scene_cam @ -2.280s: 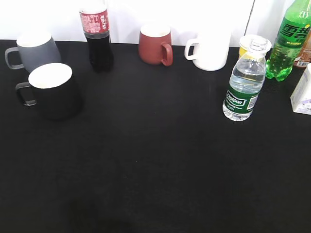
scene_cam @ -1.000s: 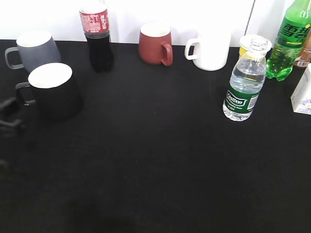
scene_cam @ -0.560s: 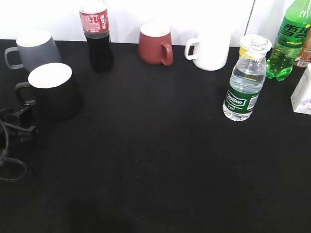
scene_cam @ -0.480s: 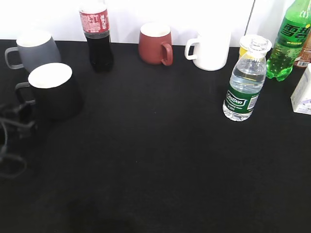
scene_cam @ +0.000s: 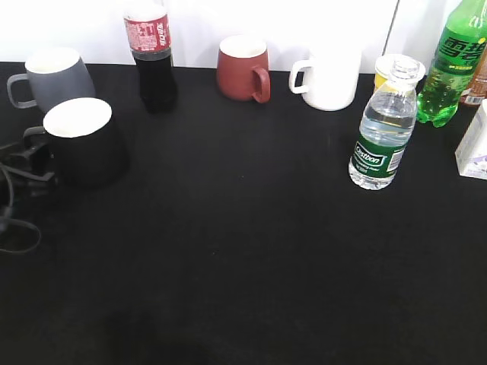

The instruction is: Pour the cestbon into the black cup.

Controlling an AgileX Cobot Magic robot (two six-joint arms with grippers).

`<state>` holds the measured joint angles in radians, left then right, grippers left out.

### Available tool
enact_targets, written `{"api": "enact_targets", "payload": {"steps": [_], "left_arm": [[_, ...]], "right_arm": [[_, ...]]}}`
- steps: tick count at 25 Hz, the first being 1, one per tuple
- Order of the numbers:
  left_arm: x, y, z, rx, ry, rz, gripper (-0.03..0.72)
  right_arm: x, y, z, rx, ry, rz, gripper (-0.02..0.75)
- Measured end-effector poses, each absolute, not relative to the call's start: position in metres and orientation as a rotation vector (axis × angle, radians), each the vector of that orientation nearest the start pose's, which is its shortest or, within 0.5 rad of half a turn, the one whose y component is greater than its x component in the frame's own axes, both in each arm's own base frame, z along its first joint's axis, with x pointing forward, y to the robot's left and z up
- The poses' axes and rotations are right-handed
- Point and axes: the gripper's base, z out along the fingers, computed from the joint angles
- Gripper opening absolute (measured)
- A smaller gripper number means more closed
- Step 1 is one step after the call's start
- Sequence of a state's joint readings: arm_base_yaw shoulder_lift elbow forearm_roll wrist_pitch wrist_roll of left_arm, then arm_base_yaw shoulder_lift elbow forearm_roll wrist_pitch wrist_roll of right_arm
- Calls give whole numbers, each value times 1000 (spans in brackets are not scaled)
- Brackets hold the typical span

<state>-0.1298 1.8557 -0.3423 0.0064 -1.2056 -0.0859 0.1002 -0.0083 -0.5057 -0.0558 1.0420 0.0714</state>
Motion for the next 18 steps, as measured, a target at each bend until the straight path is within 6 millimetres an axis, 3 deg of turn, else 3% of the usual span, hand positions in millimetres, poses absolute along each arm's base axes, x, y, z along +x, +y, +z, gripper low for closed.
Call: {"api": "enact_targets", "payload": {"steps": [7,12,14,18], "left_arm": [[296,-29,121,141,1767,-182,325],[323,-30,113,224,1758,-230,193],[323,-34,113,273,1753,-261,70],[316,-42,124,353,1709,-323,62]], "right_arm": [[-6,-5,280,-27,2010,43,574],[-6,-5,280,-27,2011,43,574],[-6,-5,280,-27,2011,43,574],[-6,-5,280,-27,2011,43,574]]}}
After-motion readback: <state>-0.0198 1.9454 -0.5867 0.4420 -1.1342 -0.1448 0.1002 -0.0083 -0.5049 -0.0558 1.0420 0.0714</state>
